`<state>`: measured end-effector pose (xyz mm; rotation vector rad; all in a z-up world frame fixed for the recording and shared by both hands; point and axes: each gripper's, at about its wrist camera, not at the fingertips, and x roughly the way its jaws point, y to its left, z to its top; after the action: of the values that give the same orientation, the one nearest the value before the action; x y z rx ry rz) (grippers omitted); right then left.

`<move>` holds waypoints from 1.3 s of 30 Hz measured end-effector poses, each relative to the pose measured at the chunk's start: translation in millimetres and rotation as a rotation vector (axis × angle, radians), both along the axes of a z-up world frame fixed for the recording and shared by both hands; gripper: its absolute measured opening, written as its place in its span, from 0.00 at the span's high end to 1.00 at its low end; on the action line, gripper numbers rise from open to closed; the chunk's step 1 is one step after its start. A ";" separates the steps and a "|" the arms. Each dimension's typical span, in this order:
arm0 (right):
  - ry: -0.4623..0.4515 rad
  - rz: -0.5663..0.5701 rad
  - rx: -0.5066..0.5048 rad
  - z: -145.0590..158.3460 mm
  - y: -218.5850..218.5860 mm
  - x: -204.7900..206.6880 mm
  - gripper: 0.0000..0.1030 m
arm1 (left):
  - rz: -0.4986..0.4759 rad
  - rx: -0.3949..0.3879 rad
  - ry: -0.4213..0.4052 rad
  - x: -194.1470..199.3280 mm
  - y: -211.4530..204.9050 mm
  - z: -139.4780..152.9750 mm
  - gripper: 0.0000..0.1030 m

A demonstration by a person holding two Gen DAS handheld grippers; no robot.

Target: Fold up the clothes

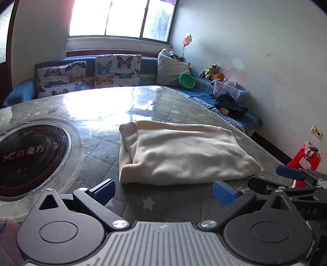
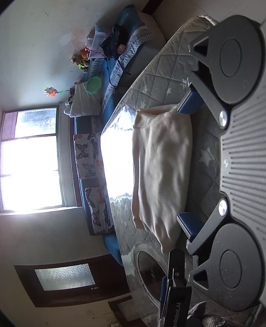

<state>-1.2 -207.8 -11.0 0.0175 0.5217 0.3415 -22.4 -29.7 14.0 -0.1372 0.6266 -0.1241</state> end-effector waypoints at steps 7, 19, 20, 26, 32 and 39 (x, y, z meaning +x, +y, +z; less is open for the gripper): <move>-0.037 0.003 0.005 -0.5 3.5 -25.4 0.00 | 0.002 0.021 -0.017 -20.8 -9.0 -1.5 0.00; -0.061 -0.002 0.019 -0.5 -3.6 -53.1 0.00 | 0.017 0.051 0.004 -46.8 -21.0 -9.3 0.00; -0.065 -0.001 0.019 0.0 -3.3 -55.2 0.00 | 0.022 0.053 0.004 -49.3 -21.2 -9.3 0.00; -0.071 0.012 0.012 1.5 1.1 -63.3 0.00 | 0.042 0.066 0.002 -59.2 -20.1 -10.0 0.00; -0.069 0.018 0.005 3.1 7.4 -65.3 0.00 | 0.059 0.076 -0.003 -65.2 -15.6 -9.6 0.00; -0.073 0.031 -0.006 3.1 16.1 -65.5 0.00 | 0.078 0.064 0.010 -66.6 -7.8 -11.7 0.00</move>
<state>-66.7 -191.7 -7.9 -0.0089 0.4506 0.3692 -89.1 -37.5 2.3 -0.1009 0.6334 -0.0277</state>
